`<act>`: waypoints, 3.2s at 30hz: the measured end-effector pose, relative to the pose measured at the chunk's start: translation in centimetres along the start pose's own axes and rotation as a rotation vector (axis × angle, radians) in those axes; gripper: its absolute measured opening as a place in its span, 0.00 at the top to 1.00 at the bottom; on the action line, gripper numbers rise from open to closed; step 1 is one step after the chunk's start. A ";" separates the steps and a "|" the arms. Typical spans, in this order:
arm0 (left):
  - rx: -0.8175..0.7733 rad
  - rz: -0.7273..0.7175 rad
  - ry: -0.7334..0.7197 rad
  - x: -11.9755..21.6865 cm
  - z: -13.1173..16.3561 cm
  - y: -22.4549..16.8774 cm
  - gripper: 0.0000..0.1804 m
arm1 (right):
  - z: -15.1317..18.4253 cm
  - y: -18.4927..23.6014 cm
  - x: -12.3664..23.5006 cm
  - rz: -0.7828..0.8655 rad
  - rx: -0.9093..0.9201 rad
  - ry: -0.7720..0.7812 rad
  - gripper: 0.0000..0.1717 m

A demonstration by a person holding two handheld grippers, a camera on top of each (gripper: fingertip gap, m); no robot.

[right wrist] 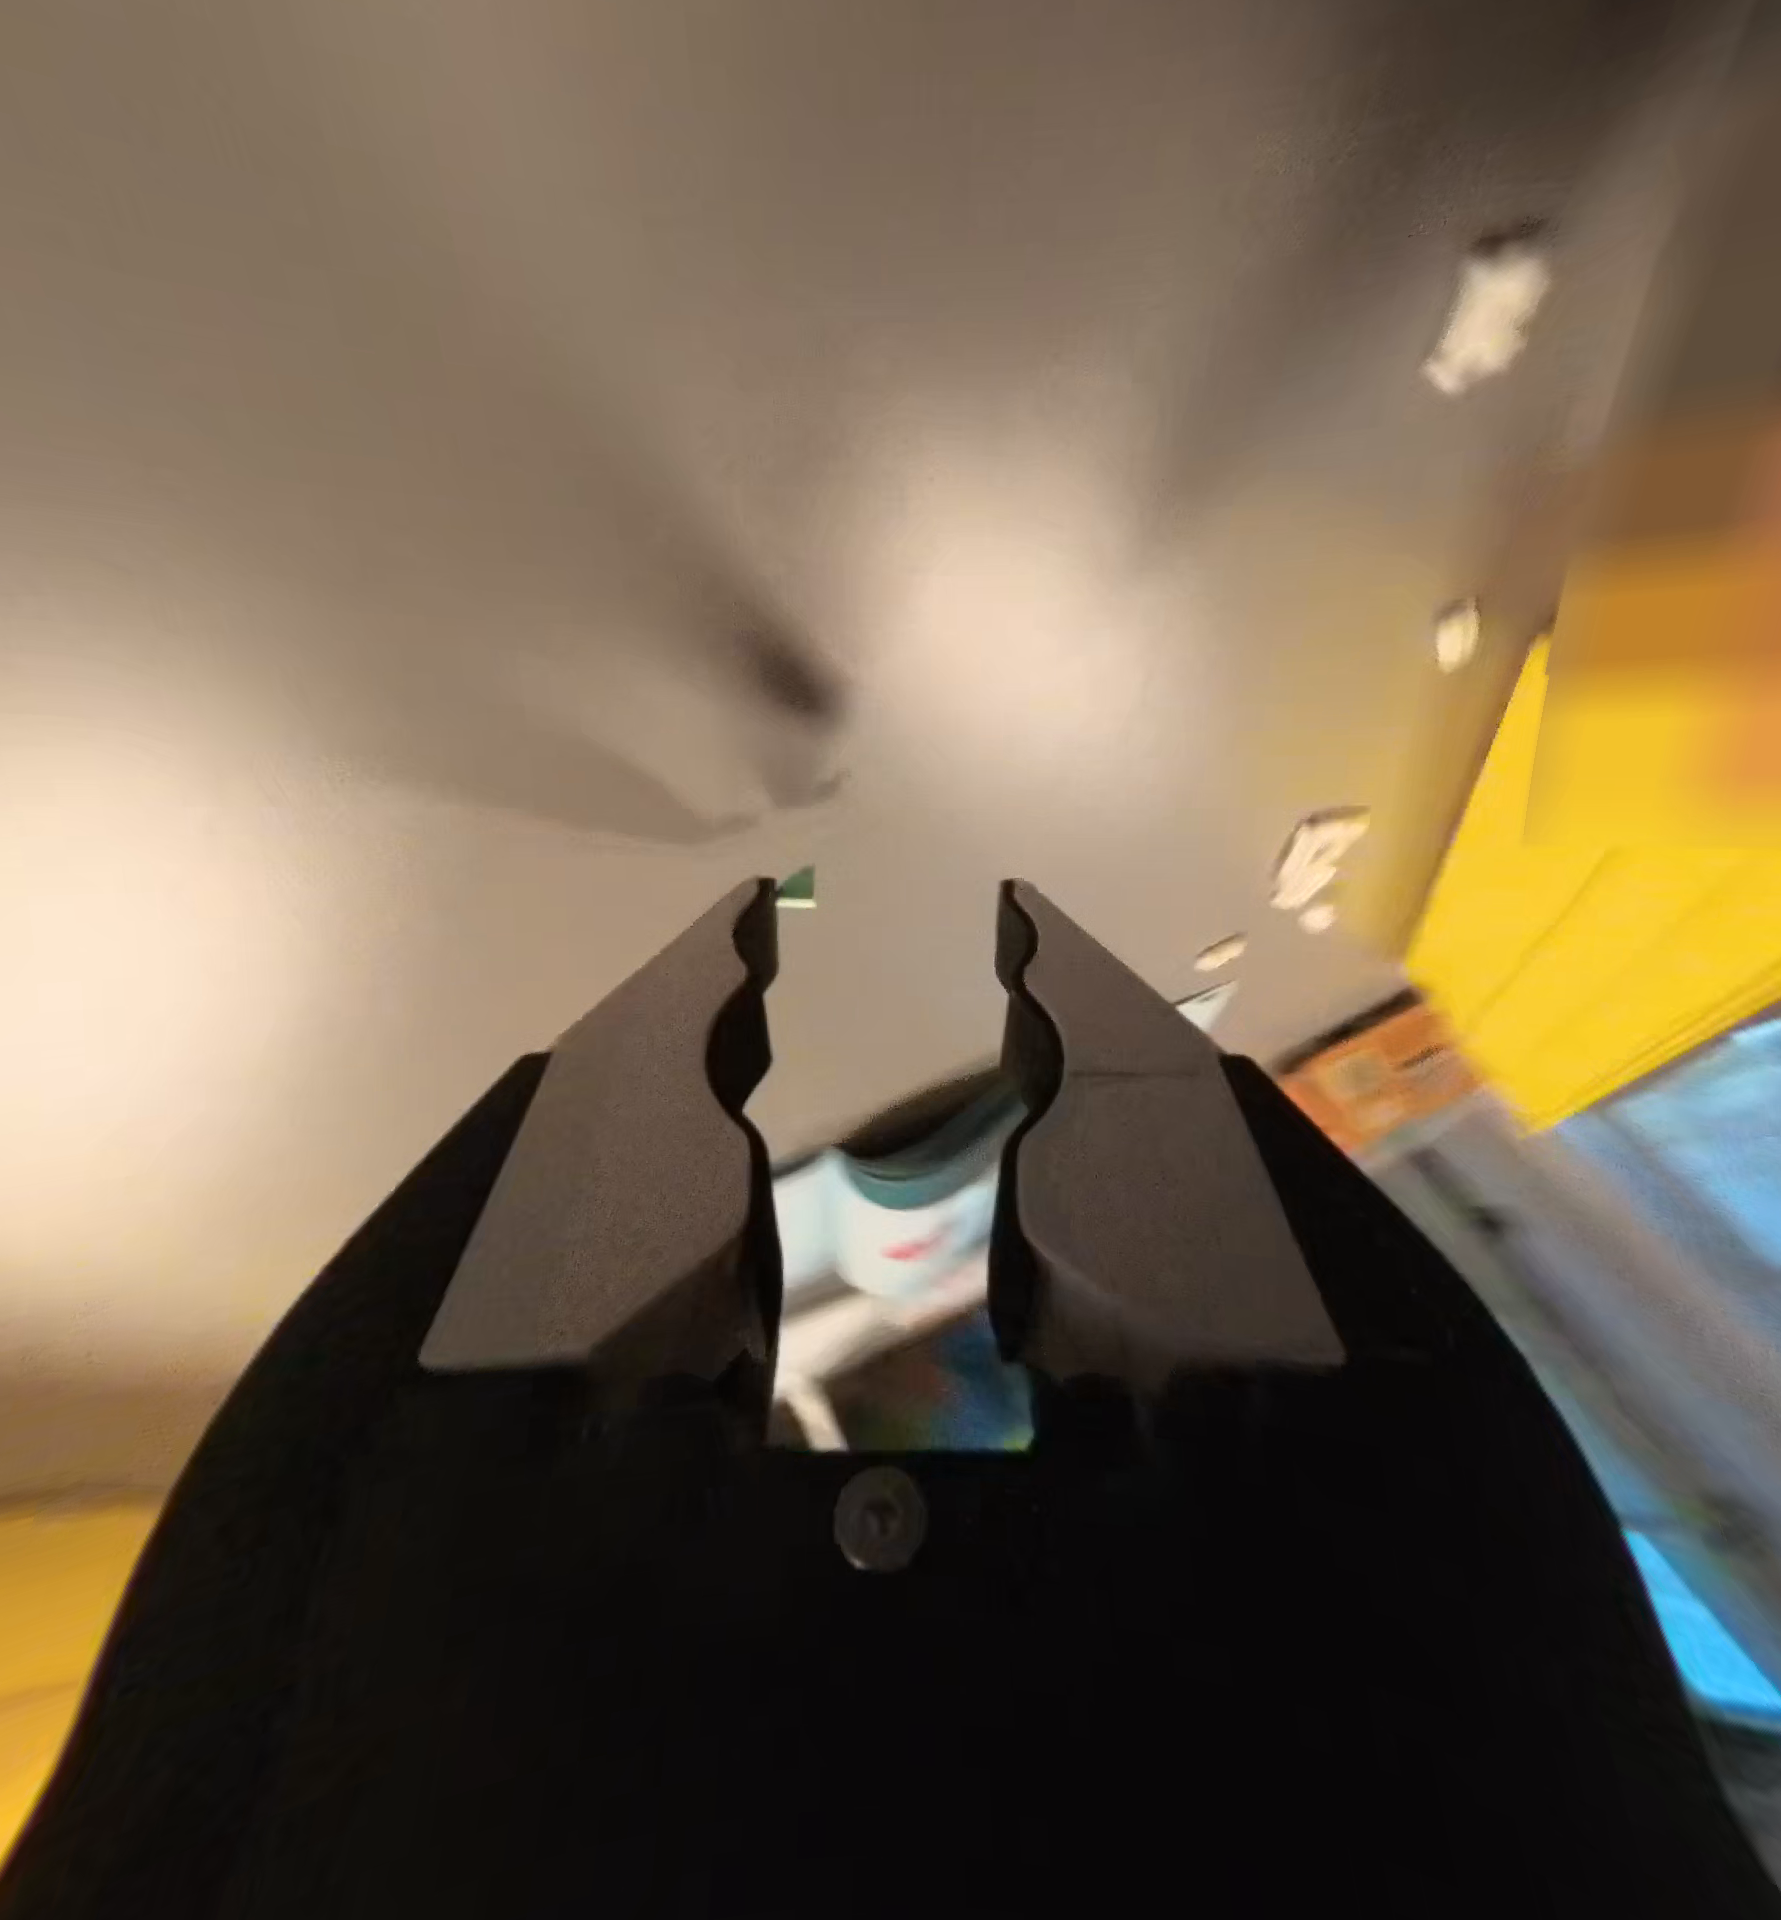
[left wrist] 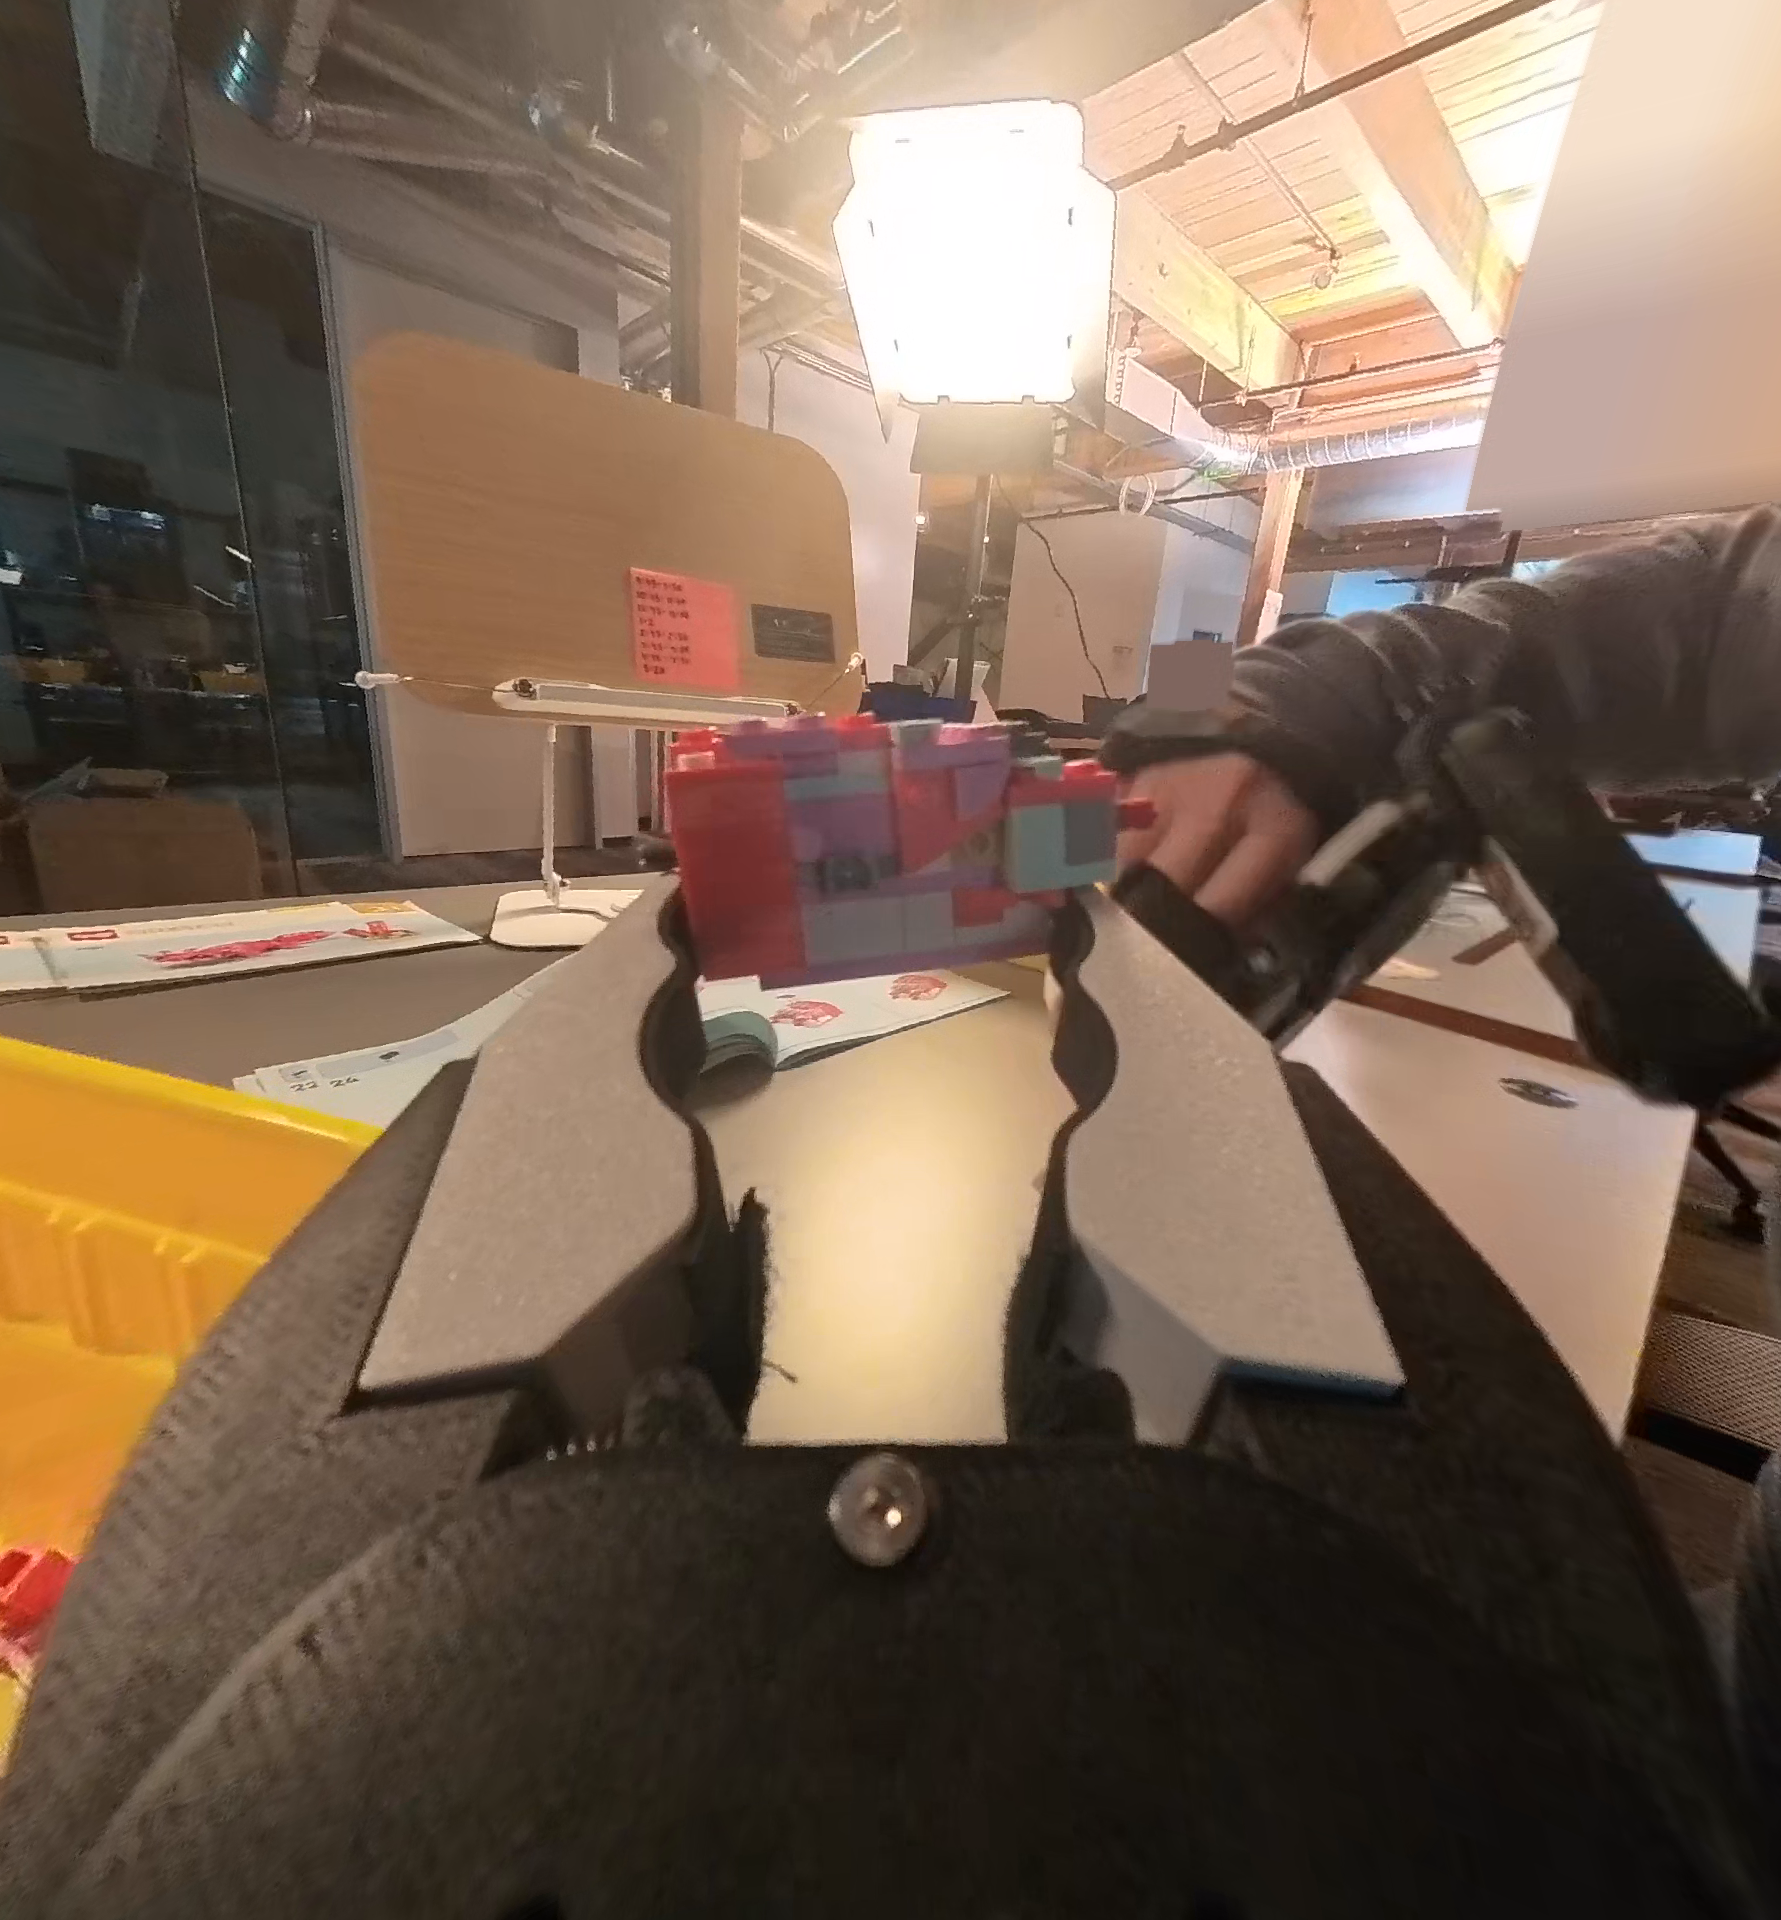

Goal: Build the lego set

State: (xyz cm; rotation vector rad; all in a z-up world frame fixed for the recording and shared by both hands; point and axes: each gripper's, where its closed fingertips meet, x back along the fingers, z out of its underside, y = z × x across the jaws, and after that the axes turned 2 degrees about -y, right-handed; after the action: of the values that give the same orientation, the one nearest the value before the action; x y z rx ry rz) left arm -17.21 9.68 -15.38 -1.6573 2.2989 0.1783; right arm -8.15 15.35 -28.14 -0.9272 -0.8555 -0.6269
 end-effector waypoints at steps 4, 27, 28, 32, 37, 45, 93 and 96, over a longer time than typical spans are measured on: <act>0.015 0.009 -0.006 0.1 0.1 0.0 0.63 | 0.2 -0.3 1.2 -0.019 -0.754 -0.280 0.80; 0.036 0.058 -0.007 -0.3 0.3 -0.9 0.63 | 0.4 6.1 2.0 -0.122 -1.491 -0.528 0.86; 0.038 0.061 -0.007 -0.4 0.4 -1.0 0.63 | 0.3 6.6 2.0 -0.132 -1.507 -0.523 0.87; 0.039 0.068 -0.004 -0.5 0.5 -1.2 0.63 | -0.4 7.5 2.1 -0.149 -1.568 -0.541 0.89; 0.043 0.076 0.002 -0.7 0.6 -1.4 0.63 | -1.2 6.9 2.1 -0.146 -1.589 -0.581 0.89; 0.047 0.086 0.008 -0.9 0.8 -1.6 0.63 | 0.1 6.5 1.2 -0.087 -1.571 -0.486 0.92; 0.080 0.160 0.007 -1.1 0.8 -2.9 0.63 | 0.6 5.0 0.4 0.101 -1.653 -0.535 0.98; 0.104 0.207 0.002 -1.1 0.6 -3.6 0.63 | 1.3 3.7 1.3 0.136 -1.632 -0.566 0.98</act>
State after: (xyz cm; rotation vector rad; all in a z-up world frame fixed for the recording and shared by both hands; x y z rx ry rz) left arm -13.41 9.69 -15.36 -1.3694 2.4345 0.0995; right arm -5.05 18.11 -28.17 -2.7031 -0.6248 -0.9342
